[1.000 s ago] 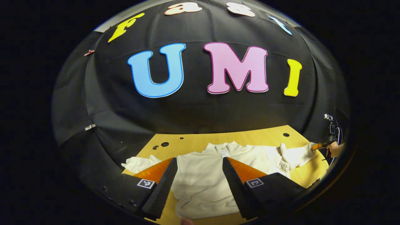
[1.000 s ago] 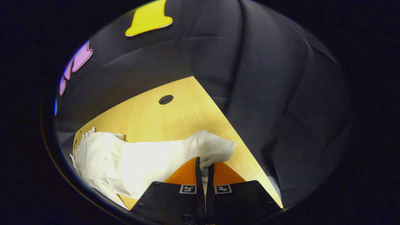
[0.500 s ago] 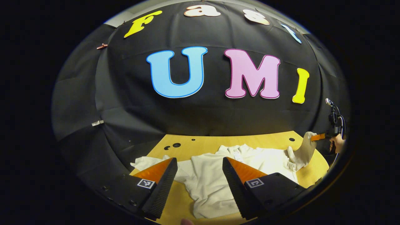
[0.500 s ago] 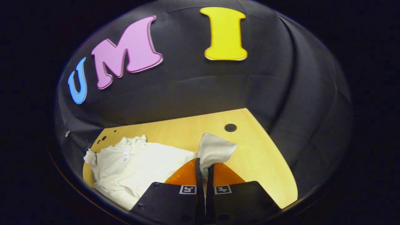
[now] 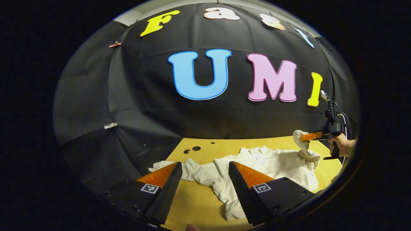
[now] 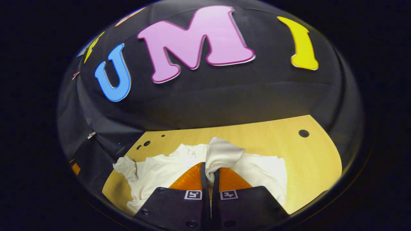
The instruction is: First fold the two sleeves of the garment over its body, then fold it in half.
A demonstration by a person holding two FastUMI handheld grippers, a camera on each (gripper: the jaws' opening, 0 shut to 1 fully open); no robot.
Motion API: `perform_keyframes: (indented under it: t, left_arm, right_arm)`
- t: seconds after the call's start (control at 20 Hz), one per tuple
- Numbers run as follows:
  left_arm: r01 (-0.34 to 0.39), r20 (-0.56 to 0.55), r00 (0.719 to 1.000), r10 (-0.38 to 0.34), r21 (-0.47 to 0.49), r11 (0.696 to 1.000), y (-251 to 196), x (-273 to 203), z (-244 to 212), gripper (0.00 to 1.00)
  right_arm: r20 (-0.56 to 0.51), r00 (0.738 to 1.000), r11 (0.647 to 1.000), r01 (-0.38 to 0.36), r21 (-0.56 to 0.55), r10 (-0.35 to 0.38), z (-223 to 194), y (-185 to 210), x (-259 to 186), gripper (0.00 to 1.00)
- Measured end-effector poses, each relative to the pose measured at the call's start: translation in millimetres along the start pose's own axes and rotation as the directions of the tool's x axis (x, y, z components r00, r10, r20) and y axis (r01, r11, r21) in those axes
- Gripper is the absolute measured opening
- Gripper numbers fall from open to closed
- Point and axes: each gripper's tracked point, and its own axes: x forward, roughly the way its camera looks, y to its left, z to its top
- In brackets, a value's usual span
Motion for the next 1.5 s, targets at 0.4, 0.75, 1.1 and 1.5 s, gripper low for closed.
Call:
perform_keyframes:
  t: [0.4, 0.75, 1.1, 1.5]
  left_arm:
    - [-0.086, -0.030, 0.996, 0.085, -0.032, 0.996, 64, -6, -21, 0.90]
    - [-0.130, -0.078, 0.989, 0.127, -0.035, 0.991, 94, -8, -43, 0.90]
    - [-0.106, -0.108, 0.989, 0.097, -0.073, 0.992, 96, 4, -54, 0.90]
    - [-0.068, -0.122, 0.991, 0.057, -0.090, 0.994, 99, 44, -54, 0.90]
  right_arm:
    - [-0.116, 0.990, 0.996, -0.083, -0.043, 0.078, -59, 101, 64, 0.06]
    - [-0.260, 0.961, 0.990, -0.114, -0.078, 0.090, -134, 139, 104, 0.06]
    - [-0.339, 0.940, 0.995, -0.063, -0.079, 0.033, -173, 133, 121, 0.06]
    - [-0.338, 0.941, 0.995, -0.030, -0.099, -0.006, -179, 130, 117, 0.19]
